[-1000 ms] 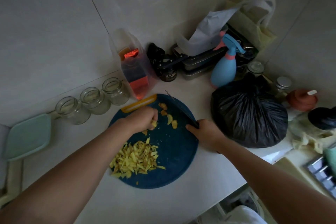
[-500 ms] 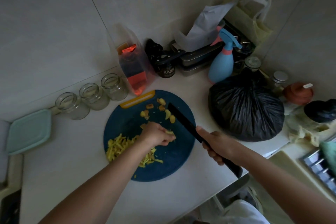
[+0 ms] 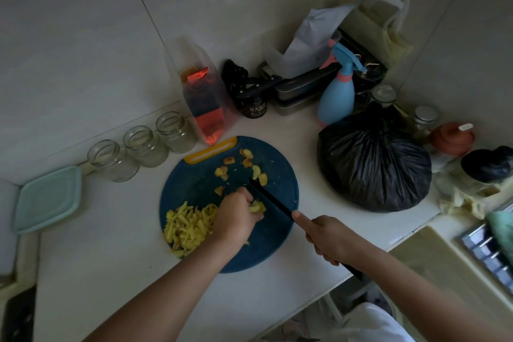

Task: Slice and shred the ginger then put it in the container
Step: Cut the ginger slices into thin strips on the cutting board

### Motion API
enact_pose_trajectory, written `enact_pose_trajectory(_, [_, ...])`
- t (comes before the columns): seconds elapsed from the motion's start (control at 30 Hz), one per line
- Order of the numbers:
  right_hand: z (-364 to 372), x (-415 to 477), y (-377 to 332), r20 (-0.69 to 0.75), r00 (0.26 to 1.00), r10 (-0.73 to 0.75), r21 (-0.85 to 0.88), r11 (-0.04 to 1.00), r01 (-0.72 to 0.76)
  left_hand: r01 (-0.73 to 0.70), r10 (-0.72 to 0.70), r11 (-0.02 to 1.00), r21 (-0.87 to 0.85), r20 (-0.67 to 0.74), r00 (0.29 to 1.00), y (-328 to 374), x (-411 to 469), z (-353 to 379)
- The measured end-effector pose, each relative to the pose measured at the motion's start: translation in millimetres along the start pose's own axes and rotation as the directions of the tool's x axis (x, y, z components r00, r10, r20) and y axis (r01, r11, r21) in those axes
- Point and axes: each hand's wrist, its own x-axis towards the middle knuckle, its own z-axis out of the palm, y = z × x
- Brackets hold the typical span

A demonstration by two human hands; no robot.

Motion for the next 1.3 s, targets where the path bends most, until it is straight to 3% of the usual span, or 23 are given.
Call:
enact_pose_trajectory(0.27, [11, 1, 1, 0.001, 1.0, 0.002, 0.053, 0.999, -0.002, -0.167, 0.167, 0.981, 0.096, 0.009, 0.986, 1, -4, 5])
enact_pose_trajectory(0.53, [15, 4, 4, 0.01, 1.0, 0.011, 0.12, 0.993, -0.012, -0.086, 0.084, 0.996, -0.036, -0.054, 0.995, -5, -1, 2])
enact_pose_trajectory(0.83, [18, 4, 5, 0.019, 1.0, -0.001, 0.148, 0.989, -0.002, -0.252, 0.252, 0.947, 0.199, 0.026, 0.967, -7, -4, 4])
enact_pose_trajectory(1.3, [23, -1, 6, 0.016, 1.0, 0.013, 0.148, 0.989, -0.015, -0.225, 0.241, 0.943, 0.245, -0.039, 0.97, -3, -9, 16])
